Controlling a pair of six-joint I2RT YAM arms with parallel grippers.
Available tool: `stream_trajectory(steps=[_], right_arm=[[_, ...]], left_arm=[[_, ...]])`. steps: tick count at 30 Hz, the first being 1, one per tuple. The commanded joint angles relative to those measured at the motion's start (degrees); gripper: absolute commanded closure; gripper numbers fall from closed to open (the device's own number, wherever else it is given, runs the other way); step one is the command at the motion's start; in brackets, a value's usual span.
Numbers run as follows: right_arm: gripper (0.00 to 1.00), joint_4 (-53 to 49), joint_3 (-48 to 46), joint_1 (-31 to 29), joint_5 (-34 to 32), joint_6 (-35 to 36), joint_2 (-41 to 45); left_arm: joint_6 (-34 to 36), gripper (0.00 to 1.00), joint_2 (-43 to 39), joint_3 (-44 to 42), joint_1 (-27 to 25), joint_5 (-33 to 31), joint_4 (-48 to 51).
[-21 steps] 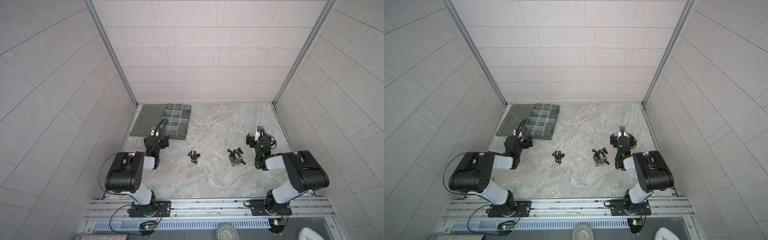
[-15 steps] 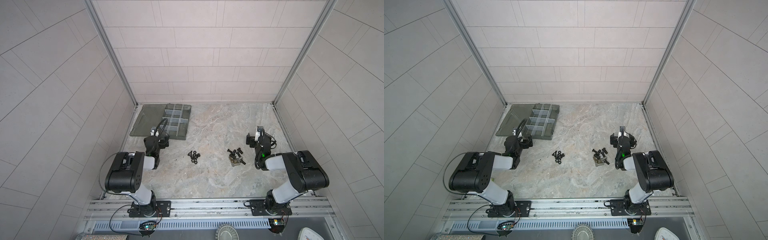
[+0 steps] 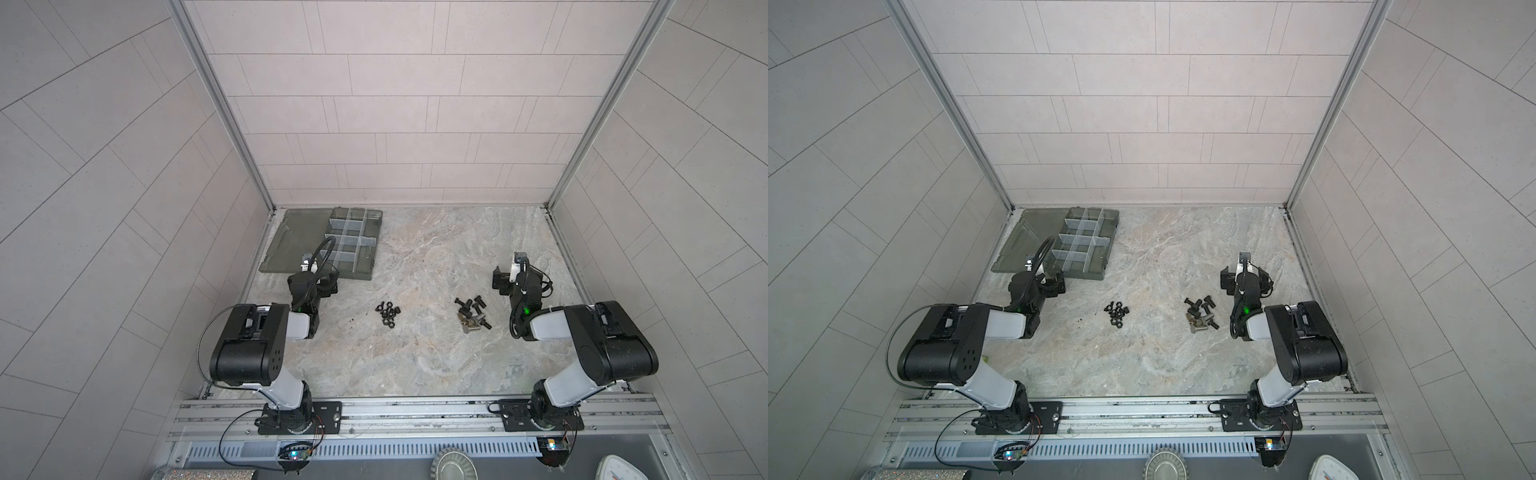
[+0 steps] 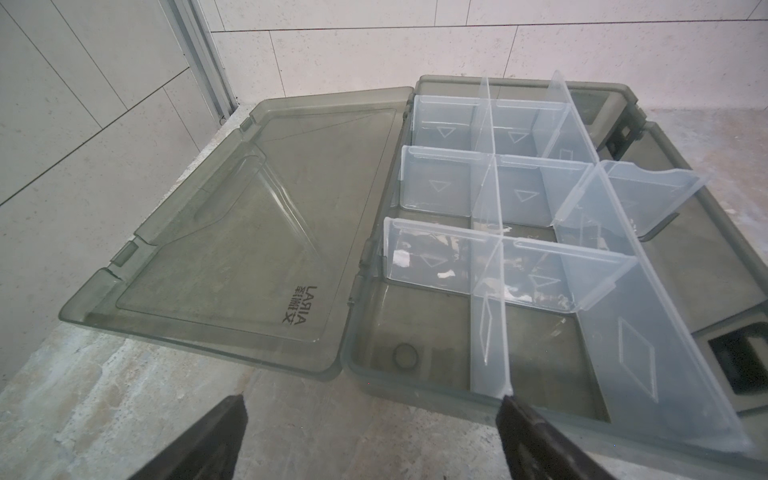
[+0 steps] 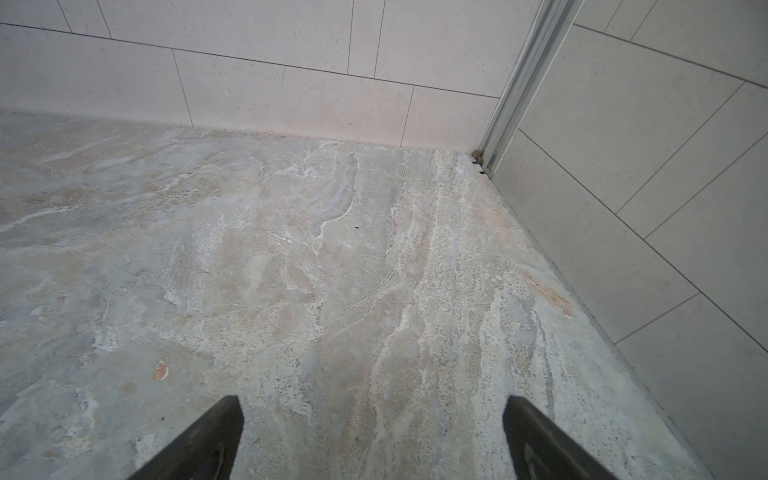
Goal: Sort the screws and nuts into containers
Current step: 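Raise the left arm toward the grey box while the right reaches toward bolts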
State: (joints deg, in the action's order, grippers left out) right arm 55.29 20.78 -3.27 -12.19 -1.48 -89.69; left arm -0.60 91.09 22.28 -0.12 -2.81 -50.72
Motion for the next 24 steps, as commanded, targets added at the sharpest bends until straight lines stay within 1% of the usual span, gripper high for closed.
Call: stream_trajectory(steps=[1,13,17,19,20,21,22,24], right_arm=[[0.01,0.2,0.0,-0.2,0.0,0.7,-0.5],[0.01,-0.2,-0.1,-0.2,0.1,0.8,-0.3],[0.01,-4.5,1.0,-0.2,-0.2,0.6,1.0],[0.01,-3.0,0.7,-0.2,-0.1,0.6,0.4],[0.01,0.5,-0.2,-0.2,0.0,0.7,-0.7],[0.01,1.7,-0.2,-0.1,0.0,0.6,-1.1],[0.01,-1.3,0.5,0.1,0.4,0.2,-0.2],[0.01,-1.9,0.5,0.1,0.5,0.4,0.1]], left_arm=[[-0.5,0.00,0.3,1.2,0.1,0.0,-0.9],[-0.5,0.00,0.1,1.1,0.1,-0.1,-1.1],[-0.5,0.00,0.2,1.0,0.1,0.1,-1.4],[-0.5,0.00,0.2,1.0,0.1,0.1,-1.5],[-0.5,0.00,0.2,0.9,0.1,0.1,-1.7],[-0.5,0.00,0.2,0.8,0.2,0.2,-1.8],[-0.5,0.00,0.2,0.8,0.3,0.2,-1.9],[-0.4,0.00,-0.3,0.6,0.1,0.2,-1.6]])
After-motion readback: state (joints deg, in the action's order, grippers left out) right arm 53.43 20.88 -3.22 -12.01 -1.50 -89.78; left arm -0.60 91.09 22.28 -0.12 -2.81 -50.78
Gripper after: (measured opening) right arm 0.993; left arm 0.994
